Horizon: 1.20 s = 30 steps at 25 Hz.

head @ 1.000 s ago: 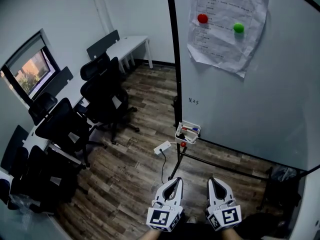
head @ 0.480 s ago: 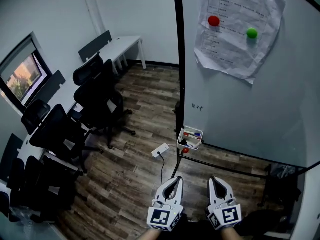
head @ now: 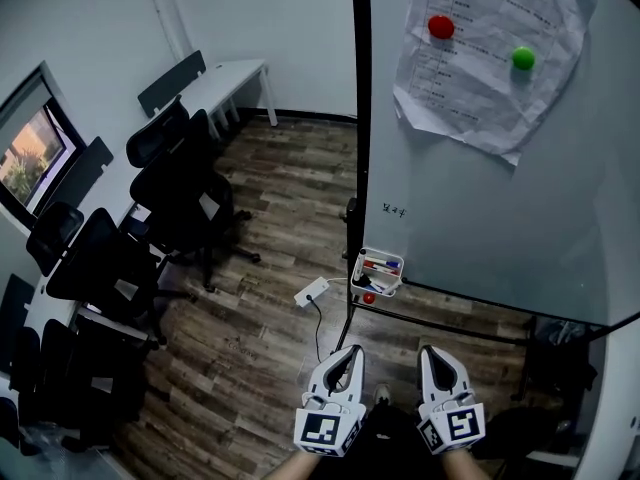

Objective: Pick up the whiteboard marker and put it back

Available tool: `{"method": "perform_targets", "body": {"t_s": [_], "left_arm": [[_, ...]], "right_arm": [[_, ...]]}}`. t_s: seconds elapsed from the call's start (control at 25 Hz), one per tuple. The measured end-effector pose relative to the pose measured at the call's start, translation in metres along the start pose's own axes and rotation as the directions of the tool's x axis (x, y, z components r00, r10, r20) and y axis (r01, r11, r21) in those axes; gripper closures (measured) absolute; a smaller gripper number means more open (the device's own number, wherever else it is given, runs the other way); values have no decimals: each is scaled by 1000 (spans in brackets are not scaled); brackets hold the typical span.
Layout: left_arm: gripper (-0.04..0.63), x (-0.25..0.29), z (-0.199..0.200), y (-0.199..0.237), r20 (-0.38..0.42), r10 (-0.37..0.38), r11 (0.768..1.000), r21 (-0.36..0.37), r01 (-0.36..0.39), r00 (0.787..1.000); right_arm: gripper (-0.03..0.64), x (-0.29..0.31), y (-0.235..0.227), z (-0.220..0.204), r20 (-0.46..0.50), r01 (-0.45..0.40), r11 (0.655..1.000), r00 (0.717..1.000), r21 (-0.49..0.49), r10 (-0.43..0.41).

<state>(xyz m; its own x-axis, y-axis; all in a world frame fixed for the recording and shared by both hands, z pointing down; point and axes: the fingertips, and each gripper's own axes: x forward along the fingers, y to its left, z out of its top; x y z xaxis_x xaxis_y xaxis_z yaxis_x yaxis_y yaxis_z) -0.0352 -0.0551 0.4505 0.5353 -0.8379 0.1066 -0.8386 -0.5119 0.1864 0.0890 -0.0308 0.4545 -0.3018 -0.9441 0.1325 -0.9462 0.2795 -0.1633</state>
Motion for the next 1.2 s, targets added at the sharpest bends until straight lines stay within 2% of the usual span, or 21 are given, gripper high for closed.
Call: {"method": "perform_targets", "body": {"t_s": [0.52,0.84,1.08,1.2], "left_arm": [[589,52,1,6,1,4,1000,29,-4,1000],[589,67,-10,12,-23,24,1000,16,-23,999],[589,82,-17,23,-64,72,997,2,-72,995],[589,86,-24,23,-78,64,998,-12,-65,995]], "right_arm": [[604,43,-28,-8,-22,-40,999,999,19,40],[603,60,-45,-20,-58,-44,998,997,41,46],[603,79,-56,-29,-79,-42,998,996,56,46],[601,84,-57,-36,-97,-43,997,994,60,48]]}}
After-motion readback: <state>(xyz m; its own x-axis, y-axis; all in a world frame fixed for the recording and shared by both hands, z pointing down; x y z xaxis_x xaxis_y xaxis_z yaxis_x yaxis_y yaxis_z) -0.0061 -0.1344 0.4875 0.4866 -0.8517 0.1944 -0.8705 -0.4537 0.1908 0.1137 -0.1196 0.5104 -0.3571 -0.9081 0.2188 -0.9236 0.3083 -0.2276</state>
